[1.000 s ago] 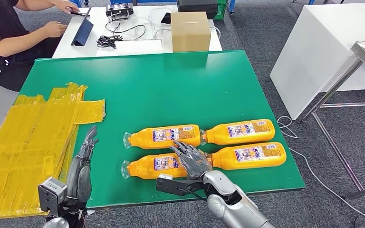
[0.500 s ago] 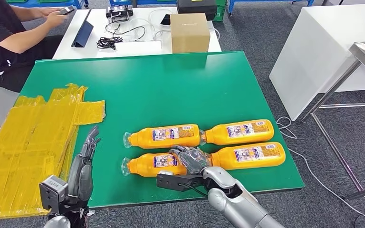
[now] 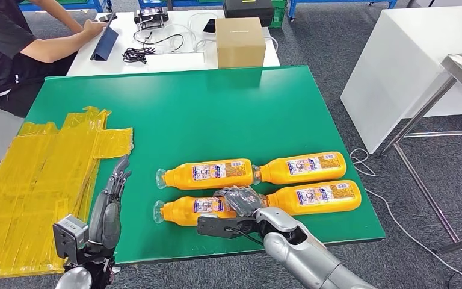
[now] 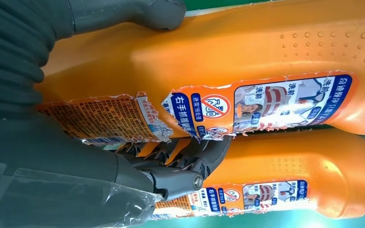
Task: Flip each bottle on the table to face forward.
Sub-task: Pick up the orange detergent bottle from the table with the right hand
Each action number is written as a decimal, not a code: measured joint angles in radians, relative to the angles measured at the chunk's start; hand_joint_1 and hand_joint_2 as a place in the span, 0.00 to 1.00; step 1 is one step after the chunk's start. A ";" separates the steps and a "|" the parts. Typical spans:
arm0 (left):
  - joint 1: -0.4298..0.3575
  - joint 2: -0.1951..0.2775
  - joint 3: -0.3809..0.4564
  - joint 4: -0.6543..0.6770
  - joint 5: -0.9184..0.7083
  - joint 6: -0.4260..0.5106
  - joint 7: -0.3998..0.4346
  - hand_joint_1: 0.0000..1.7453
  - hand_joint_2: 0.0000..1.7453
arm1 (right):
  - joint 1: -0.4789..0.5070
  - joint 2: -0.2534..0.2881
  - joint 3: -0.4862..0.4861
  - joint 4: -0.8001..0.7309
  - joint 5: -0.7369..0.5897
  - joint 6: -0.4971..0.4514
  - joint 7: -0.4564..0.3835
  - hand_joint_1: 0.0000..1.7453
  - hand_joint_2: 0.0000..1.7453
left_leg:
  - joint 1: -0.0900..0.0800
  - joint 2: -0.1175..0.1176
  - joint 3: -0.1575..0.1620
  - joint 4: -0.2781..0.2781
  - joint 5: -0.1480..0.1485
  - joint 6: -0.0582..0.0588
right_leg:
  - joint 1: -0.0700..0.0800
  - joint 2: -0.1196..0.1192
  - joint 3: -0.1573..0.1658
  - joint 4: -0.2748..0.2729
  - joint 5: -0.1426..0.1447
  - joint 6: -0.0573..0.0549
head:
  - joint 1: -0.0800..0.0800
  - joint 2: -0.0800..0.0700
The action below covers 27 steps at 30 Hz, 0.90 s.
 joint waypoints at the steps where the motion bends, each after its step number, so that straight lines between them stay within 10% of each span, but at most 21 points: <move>1: -0.002 0.001 -0.002 0.002 0.004 0.001 0.001 0.00 0.00 | 0.000 -0.002 0.001 0.000 -0.005 0.000 0.002 1.00 1.00 | 0.000 0.000 0.001 0.000 0.000 0.000 | 0.000 0.000 0.001 0.000 0.000 0.000 | 0.000 0.000; 6: -0.005 0.003 -0.005 0.006 0.026 0.012 0.004 0.00 0.00 | 0.015 -0.002 -0.009 -0.004 -0.044 -0.039 0.016 1.00 1.00 | 0.000 -0.001 0.002 0.000 0.000 0.000 | 0.000 0.000 0.003 0.000 0.000 0.000 | 0.000 0.000; 13: 0.036 -0.011 0.030 0.002 0.190 0.111 0.030 0.00 0.00 | 0.195 0.018 -0.133 -0.147 -0.155 -0.341 -0.097 1.00 1.00 | -0.001 -0.005 -0.005 0.000 0.001 0.001 | 0.000 -0.002 0.008 0.000 0.000 0.001 | 0.000 0.000; 17: 0.068 -0.017 0.061 -0.004 0.241 0.132 0.029 0.00 1.00 | 0.306 0.025 -0.192 -0.254 -0.190 -0.408 -0.163 1.00 1.00 | -0.001 -0.005 -0.011 0.000 0.001 0.001 | 0.000 -0.002 0.003 0.000 0.000 0.001 | 0.000 0.000; 27: 0.096 -0.030 0.079 -0.013 0.450 0.051 0.094 0.00 1.00 | 0.368 0.078 -0.239 -0.361 -0.265 -0.492 -0.312 1.00 1.00 | -0.001 -0.005 -0.015 0.000 0.001 0.000 | 0.000 -0.001 -0.002 0.000 0.000 0.001 | 0.000 0.000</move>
